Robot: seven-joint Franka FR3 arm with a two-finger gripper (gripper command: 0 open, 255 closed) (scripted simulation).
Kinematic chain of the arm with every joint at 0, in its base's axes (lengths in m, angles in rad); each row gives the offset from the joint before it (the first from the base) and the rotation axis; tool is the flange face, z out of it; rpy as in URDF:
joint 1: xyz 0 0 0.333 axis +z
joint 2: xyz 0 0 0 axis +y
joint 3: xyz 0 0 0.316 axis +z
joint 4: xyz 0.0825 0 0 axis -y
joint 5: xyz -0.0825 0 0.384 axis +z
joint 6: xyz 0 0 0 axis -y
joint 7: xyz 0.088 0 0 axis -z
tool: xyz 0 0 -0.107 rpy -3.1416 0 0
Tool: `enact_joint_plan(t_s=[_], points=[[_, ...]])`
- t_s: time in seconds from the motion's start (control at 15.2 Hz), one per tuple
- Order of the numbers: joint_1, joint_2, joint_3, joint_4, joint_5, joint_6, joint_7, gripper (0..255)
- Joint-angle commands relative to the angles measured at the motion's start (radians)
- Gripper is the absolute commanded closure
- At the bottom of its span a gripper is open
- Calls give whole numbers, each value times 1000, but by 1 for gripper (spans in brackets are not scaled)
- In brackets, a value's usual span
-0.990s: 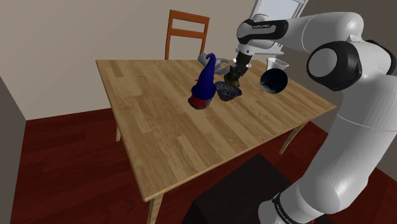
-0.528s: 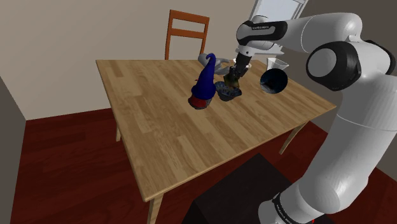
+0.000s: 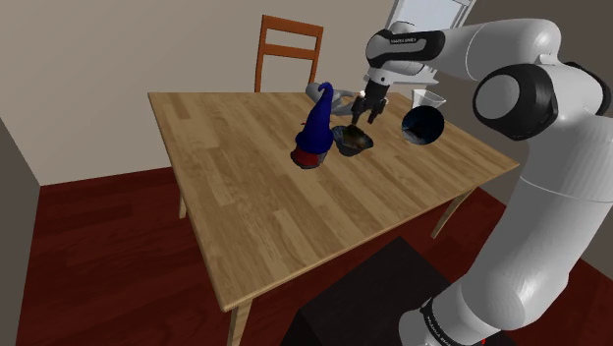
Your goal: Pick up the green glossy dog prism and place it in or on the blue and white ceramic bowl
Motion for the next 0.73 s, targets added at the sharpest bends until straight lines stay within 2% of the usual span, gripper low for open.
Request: enact_joint_plan(t_s=[0.0,0.13,0.66], points=[[-2,-5,-1,45,-2,-49,3,0],[-6,-4,-3,106,-3,-109,5,0],[-6,-4,-3,106,-3,-109,5,0]])
